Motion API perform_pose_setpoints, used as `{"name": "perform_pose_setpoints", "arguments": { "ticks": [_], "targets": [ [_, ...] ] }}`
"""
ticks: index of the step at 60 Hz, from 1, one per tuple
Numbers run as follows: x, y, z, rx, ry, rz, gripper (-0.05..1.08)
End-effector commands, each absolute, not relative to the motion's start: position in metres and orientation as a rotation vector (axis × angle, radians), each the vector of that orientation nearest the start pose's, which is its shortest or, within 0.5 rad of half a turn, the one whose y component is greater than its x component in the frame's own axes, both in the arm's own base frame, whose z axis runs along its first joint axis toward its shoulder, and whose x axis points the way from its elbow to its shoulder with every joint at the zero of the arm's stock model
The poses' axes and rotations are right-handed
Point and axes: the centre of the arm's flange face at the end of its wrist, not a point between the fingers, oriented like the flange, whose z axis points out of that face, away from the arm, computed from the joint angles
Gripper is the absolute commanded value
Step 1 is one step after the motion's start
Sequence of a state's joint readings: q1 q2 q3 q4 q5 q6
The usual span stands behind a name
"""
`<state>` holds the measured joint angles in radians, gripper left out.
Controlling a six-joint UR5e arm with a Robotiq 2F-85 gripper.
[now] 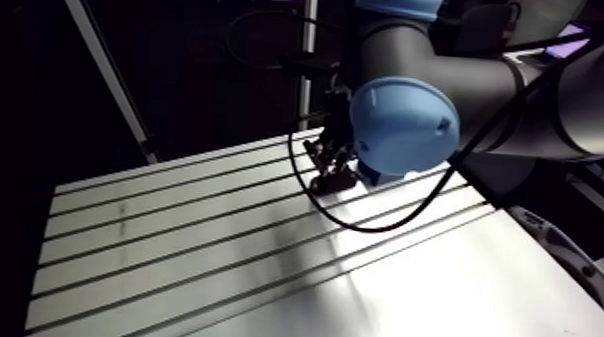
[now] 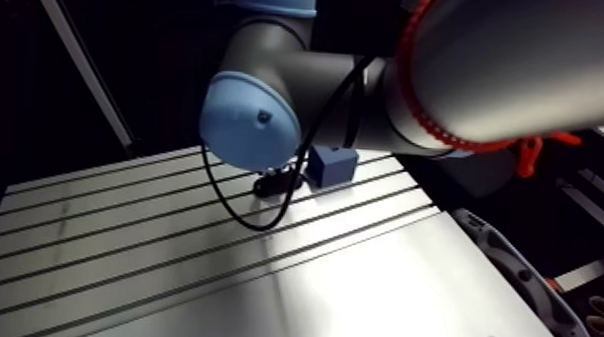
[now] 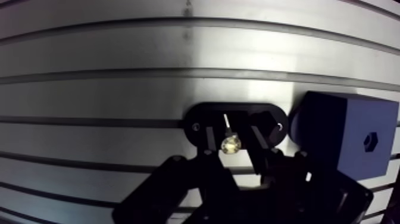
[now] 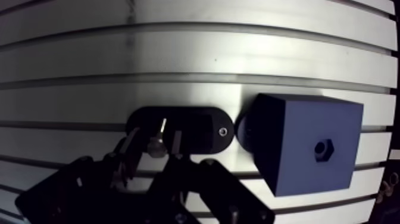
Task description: Pick up the M10 bolt and insert it into the hex recess until seated.
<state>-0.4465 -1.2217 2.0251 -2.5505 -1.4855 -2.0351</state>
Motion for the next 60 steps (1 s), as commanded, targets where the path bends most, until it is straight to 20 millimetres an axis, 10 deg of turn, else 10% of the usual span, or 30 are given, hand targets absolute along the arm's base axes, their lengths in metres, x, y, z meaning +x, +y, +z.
{"name": "perform_pose_setpoints", "arguments": {
  "ticks": [1,60],
  "targets": [
    [-0.5419,0.1023,0.2000,-0.042,3.338,0.003,0.59],
    [-0.5413,0.1020,0.1992,-0.042,3.335,0.000,0.65]
  ]
}}
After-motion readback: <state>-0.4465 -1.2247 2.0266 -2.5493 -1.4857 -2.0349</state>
